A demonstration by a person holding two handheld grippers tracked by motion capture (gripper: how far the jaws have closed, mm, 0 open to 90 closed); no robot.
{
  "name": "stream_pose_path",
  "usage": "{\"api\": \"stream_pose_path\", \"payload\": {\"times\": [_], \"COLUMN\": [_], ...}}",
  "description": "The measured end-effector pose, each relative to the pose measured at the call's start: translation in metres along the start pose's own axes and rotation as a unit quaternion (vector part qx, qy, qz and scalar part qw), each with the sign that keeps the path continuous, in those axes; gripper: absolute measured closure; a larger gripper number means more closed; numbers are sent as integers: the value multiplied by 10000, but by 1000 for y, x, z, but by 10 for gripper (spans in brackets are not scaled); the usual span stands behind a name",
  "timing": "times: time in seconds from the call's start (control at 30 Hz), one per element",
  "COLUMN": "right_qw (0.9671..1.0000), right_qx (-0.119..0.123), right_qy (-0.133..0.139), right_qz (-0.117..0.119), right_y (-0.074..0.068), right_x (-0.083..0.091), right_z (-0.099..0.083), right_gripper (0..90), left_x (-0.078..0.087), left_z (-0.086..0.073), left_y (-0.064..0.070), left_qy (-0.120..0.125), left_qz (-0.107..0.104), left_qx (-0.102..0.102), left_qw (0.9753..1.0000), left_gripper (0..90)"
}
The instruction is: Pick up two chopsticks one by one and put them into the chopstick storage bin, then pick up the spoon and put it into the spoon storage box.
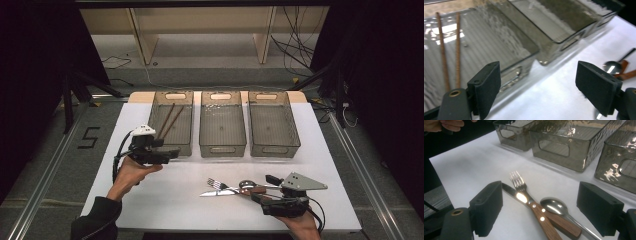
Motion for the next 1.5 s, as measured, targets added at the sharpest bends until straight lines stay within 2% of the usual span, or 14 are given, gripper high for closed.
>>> {"api": "stream_pose_path", "payload": {"times": [0.17,0.27,0.43,0.57,0.77,0.93,1.1,1.3,1.5], "right_qw": [9999,9997,9991,9981,9968,9946,9918,9893,9842], "right_qx": [51,109,207,303,325,427,521,590,696], "right_qy": [-139,-194,-363,-542,-734,-950,-1168,-1335,-1627], "right_qz": [-24,-53,-63,-62,-29,-22,-20,-26,-41], "right_y": [1,2,2,3,4,3,1,1,3], "right_x": [-1,-1,-2,-4,-7,-10,-15,-22,-29], "right_z": [1,2,3,4,6,8,8,11,16], "right_gripper": [218,219,219,219,220,220,221,226,247], "left_x": [4,4,3,8,14,16,20,20,23], "left_z": [-9,-15,-27,-33,-43,-52,-55,-59,-61], "left_y": [7,12,21,25,26,28,30,31,33], "left_qy": [151,187,184,311,348,333,438,462,528], "left_qz": [-16,-97,-103,-170,-205,-190,-198,-196,-233], "left_qx": [-73,-48,-174,-118,-42,-83,-95,-207,-137], "left_qw": [9999,9998,9996,9993,9992,9992,9988,9985,9982], "left_gripper": [192,192,189,187,178,163,157,156,156]}}
Point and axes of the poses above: each handheld gripper's, and its own axes: x roughly backward along the jaws, z roughly out of its top, y roughly to its right, the point moved 1 cm from there along -x, roughly forward along the jaws, and after that the axes turned 1 degree about y, right-handed, at the moved point
